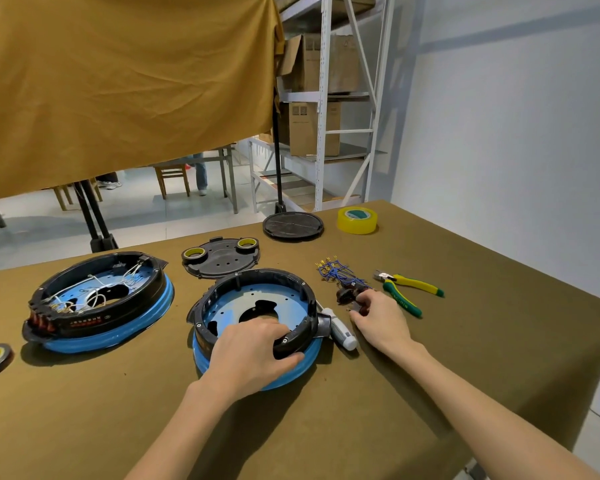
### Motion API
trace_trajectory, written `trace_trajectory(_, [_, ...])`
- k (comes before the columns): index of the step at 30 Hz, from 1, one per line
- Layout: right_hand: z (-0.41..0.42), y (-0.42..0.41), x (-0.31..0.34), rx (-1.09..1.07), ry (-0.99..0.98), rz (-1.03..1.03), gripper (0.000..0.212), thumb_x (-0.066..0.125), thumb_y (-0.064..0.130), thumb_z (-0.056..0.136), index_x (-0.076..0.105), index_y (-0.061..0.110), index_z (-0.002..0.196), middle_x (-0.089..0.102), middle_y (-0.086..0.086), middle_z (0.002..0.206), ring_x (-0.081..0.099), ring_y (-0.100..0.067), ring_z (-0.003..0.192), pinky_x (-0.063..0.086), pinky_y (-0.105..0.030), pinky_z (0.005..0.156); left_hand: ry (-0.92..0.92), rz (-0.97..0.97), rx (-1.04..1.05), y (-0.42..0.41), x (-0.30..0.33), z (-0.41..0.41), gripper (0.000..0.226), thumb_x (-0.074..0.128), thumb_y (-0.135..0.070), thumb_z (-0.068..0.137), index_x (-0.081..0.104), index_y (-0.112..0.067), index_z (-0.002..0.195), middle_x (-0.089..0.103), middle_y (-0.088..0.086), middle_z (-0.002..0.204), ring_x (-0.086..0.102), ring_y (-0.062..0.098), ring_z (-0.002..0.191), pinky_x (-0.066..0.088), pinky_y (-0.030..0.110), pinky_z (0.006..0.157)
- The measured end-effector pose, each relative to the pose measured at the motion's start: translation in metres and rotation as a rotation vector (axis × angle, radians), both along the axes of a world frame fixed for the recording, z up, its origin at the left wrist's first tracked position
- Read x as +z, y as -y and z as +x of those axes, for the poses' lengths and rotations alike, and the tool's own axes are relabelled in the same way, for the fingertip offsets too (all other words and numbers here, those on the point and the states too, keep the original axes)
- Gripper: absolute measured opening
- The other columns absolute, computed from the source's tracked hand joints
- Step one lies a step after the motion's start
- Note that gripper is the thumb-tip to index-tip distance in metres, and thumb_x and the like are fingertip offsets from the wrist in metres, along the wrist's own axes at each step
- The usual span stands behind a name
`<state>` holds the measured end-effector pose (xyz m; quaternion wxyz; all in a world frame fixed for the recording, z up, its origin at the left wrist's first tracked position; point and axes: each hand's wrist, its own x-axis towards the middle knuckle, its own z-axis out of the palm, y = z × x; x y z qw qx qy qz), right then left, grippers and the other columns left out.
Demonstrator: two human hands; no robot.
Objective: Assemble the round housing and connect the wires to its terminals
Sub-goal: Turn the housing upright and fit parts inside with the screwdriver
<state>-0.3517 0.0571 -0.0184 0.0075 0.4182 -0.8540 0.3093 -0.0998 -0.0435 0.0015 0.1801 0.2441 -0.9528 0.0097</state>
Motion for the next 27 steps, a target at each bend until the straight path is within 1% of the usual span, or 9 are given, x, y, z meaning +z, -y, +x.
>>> trace_trajectory(5, [-0.01,0.016,-0.001,0.0,0.012,0.037,0.043,0.068,0.042,0.095,0.061,0.022,0.132,0.056,-0.005,0.124,0.062,-0.022,0.11,0.056,-0.039,0.09,-0.022,0.009,-0.01,0.002,-0.002,0.0,0.047,0.044,-0.076,0.089,0.065,-0.035,0.095,0.058,-0.014,0.078,0.054,0.005,0.073,0.046,0.021,0.056])
trace_trajectory(8, [-0.012,0.031,0.0,0.002,-0.052,0.146,0.052,0.064,0.053,0.095,0.058,0.022,0.137,0.051,-0.008,0.126,0.057,-0.027,0.117,0.054,-0.042,0.093,-0.033,0.003,-0.013,0.003,-0.001,-0.001,0.047,0.043,-0.076,0.088,0.064,-0.035,0.093,0.057,-0.014,0.076,0.054,0.005,0.072,0.044,0.02,0.055])
trace_trajectory(11, [-0.01,0.046,0.001,-0.082,-0.144,0.212,0.055,0.061,0.058,0.094,0.062,0.014,0.129,0.052,-0.012,0.127,0.053,-0.031,0.12,0.05,-0.042,0.098,-0.047,0.004,-0.021,0.004,-0.002,-0.001,0.046,0.044,-0.076,0.088,0.066,-0.036,0.095,0.057,-0.015,0.075,0.054,0.004,0.071,0.039,0.016,0.052])
trace_trajectory(14, [-0.002,0.054,0.001,-0.07,-0.277,0.217,0.049,0.06,0.053,0.097,0.059,0.012,0.123,0.058,-0.011,0.125,0.055,-0.03,0.118,0.045,-0.04,0.097,-0.059,0.01,-0.03,0.005,-0.003,-0.002,0.048,0.045,-0.076,0.088,0.068,-0.035,0.098,0.059,-0.015,0.076,0.055,0.004,0.071,0.038,0.015,0.052])
trace_trajectory(16, [0.006,0.053,0.003,-0.018,-0.255,0.134,0.04,0.065,0.045,0.096,0.056,0.013,0.118,0.064,-0.009,0.118,0.06,-0.029,0.11,0.048,-0.039,0.089,-0.063,0.023,-0.025,0.006,-0.004,-0.002,0.05,0.044,-0.077,0.088,0.069,-0.036,0.101,0.061,-0.016,0.078,0.056,0.004,0.073,0.046,0.018,0.055])
trace_trajectory(18, [0.014,0.049,0.008,0.016,-0.161,-0.045,0.034,0.072,0.035,0.093,0.055,0.015,0.114,0.068,-0.004,0.108,0.064,-0.025,0.098,0.053,-0.038,0.08,-0.067,0.045,-0.022,0.007,-0.003,-0.002,0.055,0.04,-0.08,0.087,0.07,-0.037,0.104,0.063,-0.017,0.08,0.058,0.003,0.074,0.05,0.02,0.058])
trace_trajectory(22, [0.043,0.037,0.018,0.135,0.163,-0.411,0.031,0.077,0.03,0.09,0.052,0.026,0.107,0.064,0.014,0.093,0.062,-0.005,0.083,0.049,-0.014,0.066,-0.11,0.149,0.01,0.007,0.0,-0.002,0.066,0.028,-0.084,0.088,0.072,-0.04,0.108,0.069,-0.02,0.087,0.061,0.0,0.075,0.053,0.022,0.059])
trace_trajectory(25, [0.066,0.041,0.021,0.286,0.19,-0.436,0.031,0.074,0.035,0.092,0.051,0.026,0.111,0.065,0.015,0.095,0.063,0.0,0.087,0.05,-0.013,0.073,-0.09,0.213,0.029,0.006,0.002,-0.002,0.064,0.026,-0.083,0.09,0.072,-0.042,0.11,0.072,-0.021,0.092,0.064,-0.002,0.077,0.056,0.025,0.062])
trace_trajectory(27, [0.074,0.045,0.023,0.352,0.132,-0.395,0.031,0.071,0.035,0.094,0.051,0.024,0.115,0.066,0.01,0.1,0.064,-0.005,0.093,0.051,-0.02,0.081,-0.094,0.273,0.025,0.006,0.004,-0.001,0.061,0.028,-0.079,0.092,0.072,-0.042,0.111,0.072,-0.023,0.094,0.065,-0.003,0.079,0.056,0.025,0.065])
